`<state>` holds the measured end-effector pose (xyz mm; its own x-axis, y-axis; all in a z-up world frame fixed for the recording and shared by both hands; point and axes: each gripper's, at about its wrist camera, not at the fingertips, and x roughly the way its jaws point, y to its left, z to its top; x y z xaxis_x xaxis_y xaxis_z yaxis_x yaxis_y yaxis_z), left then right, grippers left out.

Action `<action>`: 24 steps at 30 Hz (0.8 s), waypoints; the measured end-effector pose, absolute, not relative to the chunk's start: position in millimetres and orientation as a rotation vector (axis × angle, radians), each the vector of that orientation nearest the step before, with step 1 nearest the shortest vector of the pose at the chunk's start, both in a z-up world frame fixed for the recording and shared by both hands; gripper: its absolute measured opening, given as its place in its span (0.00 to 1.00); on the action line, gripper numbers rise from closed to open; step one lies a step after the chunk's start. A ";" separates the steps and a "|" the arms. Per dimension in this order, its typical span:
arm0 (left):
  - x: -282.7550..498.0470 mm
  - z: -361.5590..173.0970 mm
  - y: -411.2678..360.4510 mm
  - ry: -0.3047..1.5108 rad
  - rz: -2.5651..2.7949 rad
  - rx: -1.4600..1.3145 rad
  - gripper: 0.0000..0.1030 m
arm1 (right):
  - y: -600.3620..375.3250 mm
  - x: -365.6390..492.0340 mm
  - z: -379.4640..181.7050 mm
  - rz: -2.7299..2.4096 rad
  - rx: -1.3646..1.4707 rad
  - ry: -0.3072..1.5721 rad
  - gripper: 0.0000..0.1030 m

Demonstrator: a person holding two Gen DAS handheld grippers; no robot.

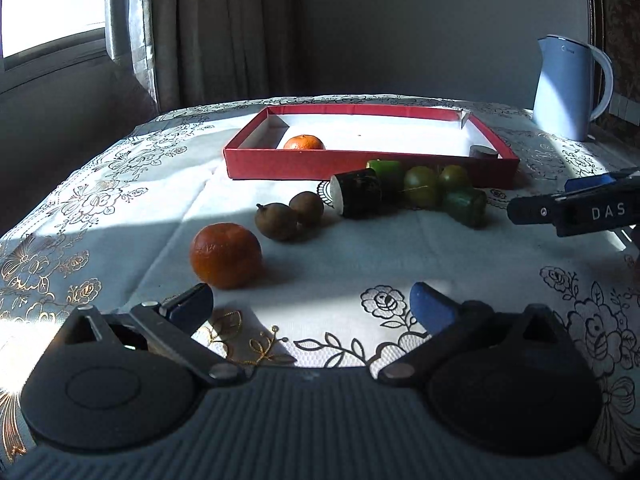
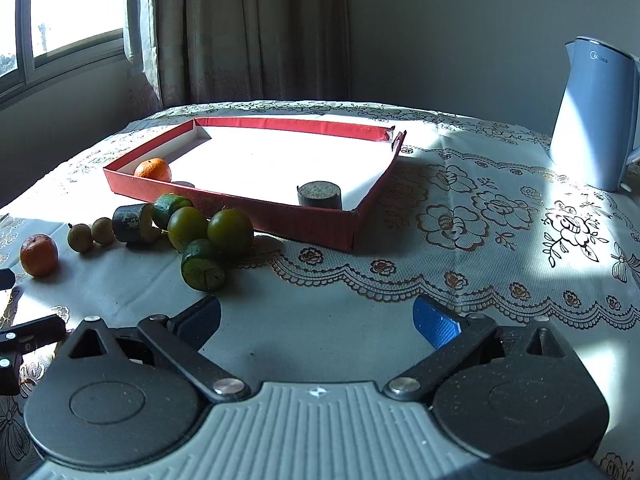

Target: Organize fruits

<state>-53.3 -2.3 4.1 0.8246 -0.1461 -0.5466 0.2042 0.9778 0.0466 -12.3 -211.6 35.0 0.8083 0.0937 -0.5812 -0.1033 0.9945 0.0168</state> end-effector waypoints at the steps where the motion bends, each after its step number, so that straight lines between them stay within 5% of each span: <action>1: -53.7 4.2 -2.5 0.571 -0.184 0.104 1.00 | -204.5 -10.4 38.5 0.121 -0.031 0.608 1.00; 5: -53.8 4.2 -3.2 0.571 -0.180 0.104 1.00 | -185.3 0.8 43.4 0.162 -0.072 0.605 0.99; 10: -52.8 3.6 -1.9 0.576 -0.181 0.091 1.00 | -171.8 17.0 34.6 0.199 -0.080 0.651 0.75; 13: -51.9 3.4 -0.4 0.580 -0.185 0.080 1.00 | -168.0 23.0 27.0 0.196 -0.084 0.666 0.73; 24: -48.5 2.4 2.5 0.593 -0.197 0.055 1.00 | -165.5 27.9 23.9 0.242 -0.070 0.671 0.44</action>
